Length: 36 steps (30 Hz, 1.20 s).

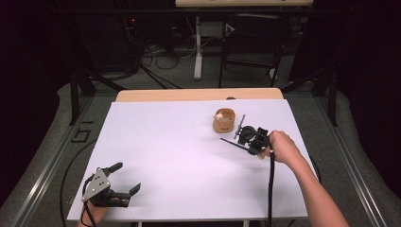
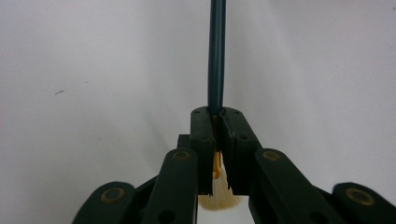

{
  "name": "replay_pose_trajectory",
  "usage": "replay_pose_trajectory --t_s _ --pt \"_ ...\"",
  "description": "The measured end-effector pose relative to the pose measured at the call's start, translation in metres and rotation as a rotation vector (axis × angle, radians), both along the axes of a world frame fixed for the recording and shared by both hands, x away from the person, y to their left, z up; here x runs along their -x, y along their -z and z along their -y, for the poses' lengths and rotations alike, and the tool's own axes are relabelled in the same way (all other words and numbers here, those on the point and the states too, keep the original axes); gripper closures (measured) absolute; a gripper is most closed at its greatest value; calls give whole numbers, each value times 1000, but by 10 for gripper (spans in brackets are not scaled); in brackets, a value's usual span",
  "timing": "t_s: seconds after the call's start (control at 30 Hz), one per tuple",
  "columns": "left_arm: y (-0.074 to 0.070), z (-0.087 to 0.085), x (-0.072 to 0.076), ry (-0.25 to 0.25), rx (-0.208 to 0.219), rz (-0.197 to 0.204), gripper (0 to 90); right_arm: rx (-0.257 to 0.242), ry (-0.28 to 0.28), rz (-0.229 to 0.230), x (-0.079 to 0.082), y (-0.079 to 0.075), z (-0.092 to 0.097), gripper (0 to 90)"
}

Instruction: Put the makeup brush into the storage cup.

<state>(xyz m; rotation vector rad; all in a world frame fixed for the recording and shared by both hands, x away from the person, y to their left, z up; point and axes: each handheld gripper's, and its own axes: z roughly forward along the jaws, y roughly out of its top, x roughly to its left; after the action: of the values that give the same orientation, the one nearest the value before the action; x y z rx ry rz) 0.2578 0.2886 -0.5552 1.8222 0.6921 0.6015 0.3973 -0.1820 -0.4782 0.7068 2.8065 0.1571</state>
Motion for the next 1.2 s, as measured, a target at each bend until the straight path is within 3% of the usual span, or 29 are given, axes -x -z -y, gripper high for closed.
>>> replay_pose_trajectory --t_s 0.07,0.1,0.2,0.5,0.87,1.0,1.17,1.2 --pt "0 0 0 0 0 0 1 7 -14 1 3 -1 -4 840" --pt "0 0 0 0 0 0 1 54 -17 -31 4 -6 -7 840" --pt "0 0 0 0 0 0 1 20 -41 0 7 -4 -13 840" --pt "0 0 0 4 0 -2 1 26 -107 9 16 -7 -32 840" --pt "1 1 0 6 -2 -6 1 31 -169 2 24 -6 -51 841" --pt "1 2 0 9 -2 -4 1 16 -224 1 29 -4 -61 840" --pt "0 2 0 7 -11 -10 1 45 -252 -30 33 -5 -69 840" --pt "0 2 0 13 -15 -17 0 29 -280 -15 35 -3 -72 840"
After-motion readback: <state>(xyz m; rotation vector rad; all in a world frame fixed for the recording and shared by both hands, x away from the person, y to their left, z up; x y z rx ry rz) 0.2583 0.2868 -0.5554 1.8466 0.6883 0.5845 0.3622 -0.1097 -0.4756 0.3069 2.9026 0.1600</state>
